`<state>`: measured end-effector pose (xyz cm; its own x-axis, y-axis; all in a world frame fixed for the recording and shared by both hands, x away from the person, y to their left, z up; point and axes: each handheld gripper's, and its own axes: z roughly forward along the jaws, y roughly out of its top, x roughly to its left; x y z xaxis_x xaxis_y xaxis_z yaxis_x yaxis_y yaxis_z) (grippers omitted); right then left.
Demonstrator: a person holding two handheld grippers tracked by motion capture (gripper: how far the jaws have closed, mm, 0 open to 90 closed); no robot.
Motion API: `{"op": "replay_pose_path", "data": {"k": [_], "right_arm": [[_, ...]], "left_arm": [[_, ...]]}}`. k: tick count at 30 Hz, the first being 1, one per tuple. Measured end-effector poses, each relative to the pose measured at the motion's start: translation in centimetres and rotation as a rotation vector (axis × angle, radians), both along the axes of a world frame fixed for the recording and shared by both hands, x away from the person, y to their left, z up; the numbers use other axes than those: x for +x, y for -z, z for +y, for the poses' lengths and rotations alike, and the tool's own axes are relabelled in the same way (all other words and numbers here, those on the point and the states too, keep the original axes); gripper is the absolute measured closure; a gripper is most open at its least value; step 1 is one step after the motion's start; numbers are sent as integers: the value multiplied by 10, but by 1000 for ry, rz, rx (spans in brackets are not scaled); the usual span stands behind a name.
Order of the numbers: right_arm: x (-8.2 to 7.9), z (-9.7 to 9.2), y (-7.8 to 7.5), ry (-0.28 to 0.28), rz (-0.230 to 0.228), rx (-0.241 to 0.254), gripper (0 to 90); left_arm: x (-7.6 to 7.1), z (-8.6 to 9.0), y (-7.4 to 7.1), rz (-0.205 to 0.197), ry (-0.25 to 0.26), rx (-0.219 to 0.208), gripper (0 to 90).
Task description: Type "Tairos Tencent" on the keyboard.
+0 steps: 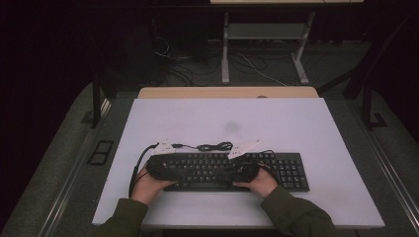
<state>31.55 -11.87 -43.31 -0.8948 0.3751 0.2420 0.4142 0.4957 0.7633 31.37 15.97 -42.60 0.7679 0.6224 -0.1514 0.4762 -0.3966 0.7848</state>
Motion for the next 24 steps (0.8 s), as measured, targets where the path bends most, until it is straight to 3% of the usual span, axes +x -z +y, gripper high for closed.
{"op": "replay_pose_path", "data": {"k": [11,24], "right_arm": [[-2,8,6,-10,2,-41,893],[-3,11,9,-12,1,-57,893]], "left_arm": [[0,0,0,-2,-1,-1,307],[0,0,0,-5,0,3,305]]}}
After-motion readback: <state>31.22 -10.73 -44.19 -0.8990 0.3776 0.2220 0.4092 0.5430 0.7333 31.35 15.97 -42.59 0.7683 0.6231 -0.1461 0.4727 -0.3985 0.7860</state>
